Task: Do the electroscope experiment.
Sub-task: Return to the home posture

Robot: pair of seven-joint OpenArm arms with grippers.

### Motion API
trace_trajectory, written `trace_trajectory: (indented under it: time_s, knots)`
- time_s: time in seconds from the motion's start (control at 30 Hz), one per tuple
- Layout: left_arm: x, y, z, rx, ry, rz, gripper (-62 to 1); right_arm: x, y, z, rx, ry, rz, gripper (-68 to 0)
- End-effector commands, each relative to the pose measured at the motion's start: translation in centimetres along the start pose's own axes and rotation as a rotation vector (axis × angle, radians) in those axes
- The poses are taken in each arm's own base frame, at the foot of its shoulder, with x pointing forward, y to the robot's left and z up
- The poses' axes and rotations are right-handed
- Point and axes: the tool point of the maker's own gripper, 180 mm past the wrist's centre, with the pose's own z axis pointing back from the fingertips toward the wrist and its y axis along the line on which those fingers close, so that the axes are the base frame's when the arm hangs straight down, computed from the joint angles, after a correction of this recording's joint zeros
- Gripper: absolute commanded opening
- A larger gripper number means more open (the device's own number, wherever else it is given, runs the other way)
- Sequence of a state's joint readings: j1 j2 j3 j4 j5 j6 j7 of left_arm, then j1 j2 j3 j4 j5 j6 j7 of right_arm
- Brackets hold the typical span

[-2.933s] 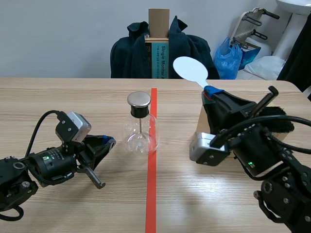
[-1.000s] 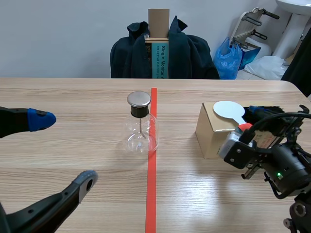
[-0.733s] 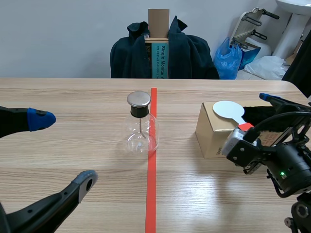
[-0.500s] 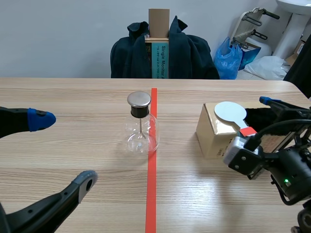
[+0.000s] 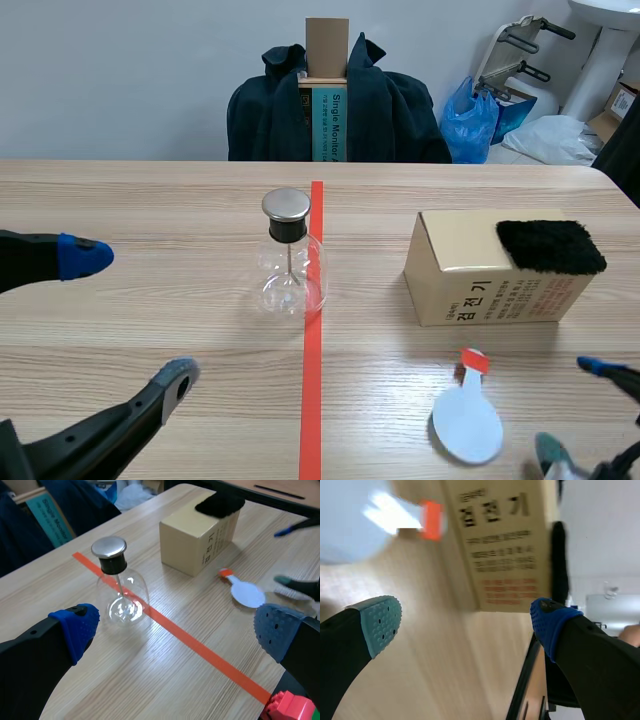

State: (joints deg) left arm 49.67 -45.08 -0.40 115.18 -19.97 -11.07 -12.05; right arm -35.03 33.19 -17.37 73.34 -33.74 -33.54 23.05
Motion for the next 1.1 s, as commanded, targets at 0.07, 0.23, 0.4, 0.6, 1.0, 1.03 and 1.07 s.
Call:
trace_trajectory:
  time_s: [0.07,0.23,0.4,0.6,1.0,1.03,1.07]
  knots:
    - [0.6,-0.2,-0.1,-0.001,-0.028,0.011,1.4,-0.4,-4.8,0.5,-0.096,-0.023,-0.042,-14.4]
    - [0.6,-0.2,-0.1,-0.001,-0.028,0.011,1.4,-0.7,-12.5,-0.4,-0.262,-0.031,-0.182,-14.4]
    - [0.7,-0.2,-0.1,-0.002,-0.029,0.012,1.4,-0.8,-20.0,-1.3,-0.397,-0.047,-0.301,-14.4]
    - [0.9,-0.2,-0.1,-0.004,-0.046,0.013,1.4,0.2,-26.6,-2.4,-0.498,-0.086,-0.466,-14.4]
    - [0.9,-0.4,-0.1,-0.011,-0.043,-0.014,1.4,3.7,-30.0,-6.4,-0.333,-0.160,-0.684,-14.4]
    - [0.9,-0.4,-0.1,-0.012,-0.042,-0.017,1.4,4.0,-30.1,-6.5,-0.332,-0.171,-0.700,-14.4]
    - [0.8,-0.4,-0.1,-0.014,-0.039,-0.027,1.4,4.2,-30.1,-6.6,-0.332,-0.181,-0.712,-14.9]
